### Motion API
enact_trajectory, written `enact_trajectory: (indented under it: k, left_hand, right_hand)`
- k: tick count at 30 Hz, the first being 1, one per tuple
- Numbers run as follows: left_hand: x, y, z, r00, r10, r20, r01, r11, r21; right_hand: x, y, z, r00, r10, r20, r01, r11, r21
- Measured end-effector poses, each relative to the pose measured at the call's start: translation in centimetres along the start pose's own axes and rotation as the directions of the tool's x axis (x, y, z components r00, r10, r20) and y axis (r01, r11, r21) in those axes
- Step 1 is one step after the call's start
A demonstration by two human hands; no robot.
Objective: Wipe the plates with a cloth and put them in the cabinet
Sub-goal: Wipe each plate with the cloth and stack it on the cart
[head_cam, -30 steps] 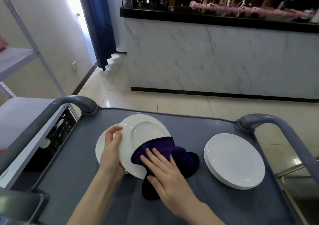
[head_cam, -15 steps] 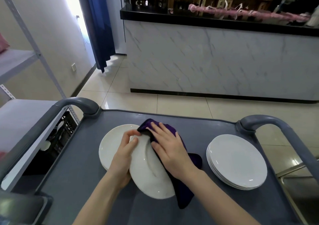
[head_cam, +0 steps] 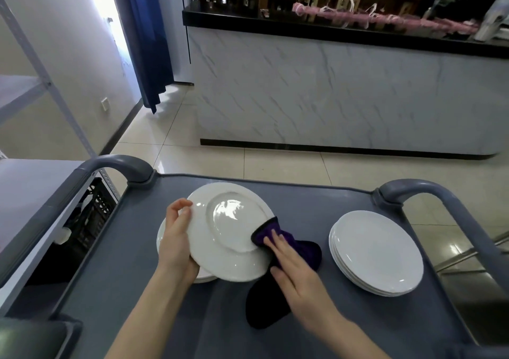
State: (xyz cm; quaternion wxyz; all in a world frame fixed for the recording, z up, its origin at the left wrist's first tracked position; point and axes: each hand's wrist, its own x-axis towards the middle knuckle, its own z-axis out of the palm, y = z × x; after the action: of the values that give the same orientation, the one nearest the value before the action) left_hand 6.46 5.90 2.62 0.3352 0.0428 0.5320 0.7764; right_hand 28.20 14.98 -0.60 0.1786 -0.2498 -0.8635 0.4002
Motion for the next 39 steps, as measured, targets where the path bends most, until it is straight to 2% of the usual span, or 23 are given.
enact_trajectory:
  k: [4,9,13,17,19,21,23,25,28,31,33,35,37,39]
  left_hand:
    - [0.3,-0.6,1.1,0.998,-0.029,-0.057,0.029,1.0,-0.004]
    - [0.8,-0.4,1.6,0.995,-0.043,-0.093,0.044,0.999,0.01]
    - [1.1,0.0,1.4,0.994,-0.04,-0.1,0.041,0.999,0.003]
    - [1.1,0.0,1.6,0.993,-0.067,-0.097,0.066,0.998,-0.015]
    - [0.9,-0.3,1.9,0.991,-0.085,-0.103,0.083,0.996,-0.015]
    - [0.7,-0.6,2.4,0.987,-0.117,-0.108,0.114,0.993,-0.03]
    - [0.6,-0.9,2.9,0.981,-0.163,-0.106,0.157,0.985,-0.071]
    - [0.5,-1.0,3.4,0.976,-0.2,-0.09,0.192,0.977,-0.096]
    - [0.4,-0.6,4.2,0.977,-0.207,-0.056,0.197,0.97,-0.146]
    - [0.3,0.5,5.3,0.978,-0.193,0.074,0.203,0.965,-0.168]
    - [0.5,0.9,6.1,0.969,-0.187,0.162,0.198,0.979,-0.051]
    - [0.8,0.7,6.7,0.966,-0.144,0.212,0.092,0.967,0.24]
    - [1.1,0.2,7.1,0.964,-0.055,0.262,-0.093,0.849,0.52]
    - [1.6,-0.2,7.5,0.958,0.055,0.281,-0.24,0.689,0.684]
  right_hand:
    - [-0.9,-1.6,2.2,0.997,-0.072,0.037,0.076,0.989,-0.13]
    - [-0.5,-1.1,1.1,0.988,-0.121,0.093,0.144,0.942,-0.304]
    - [-0.8,1.3,-1.2,0.997,-0.002,0.08,0.03,0.94,-0.341]
    - [-0.2,2.4,-2.6,0.997,0.072,0.017,-0.055,0.879,-0.474]
    - [0.3,1.5,-2.5,0.995,-0.016,-0.1,-0.034,0.878,-0.477]
    - [0.8,0.5,-2.1,0.969,-0.181,-0.17,0.079,0.874,-0.48]
    - [1.3,0.0,-1.8,0.911,-0.352,-0.214,0.199,0.83,-0.521]
    - [1.7,-0.3,-2.0,0.845,-0.457,-0.278,0.248,0.795,-0.554]
    - [2.4,-0.6,-2.8,0.785,-0.515,-0.344,0.253,0.774,-0.58]
    - [3.5,-1.0,-4.4,0.766,-0.494,-0.413,0.217,0.802,-0.556]
    - [4.4,-1.5,-6.0,0.78,-0.385,-0.494,0.15,0.881,-0.449]
    - [5.0,-1.5,-7.5,0.801,-0.215,-0.559,0.043,0.952,-0.304]
    - [5.0,-0.8,-8.7,0.816,-0.088,-0.571,-0.035,0.979,-0.201]
    - [4.6,0.1,-9.6,0.822,0.017,-0.569,-0.085,0.992,-0.093]
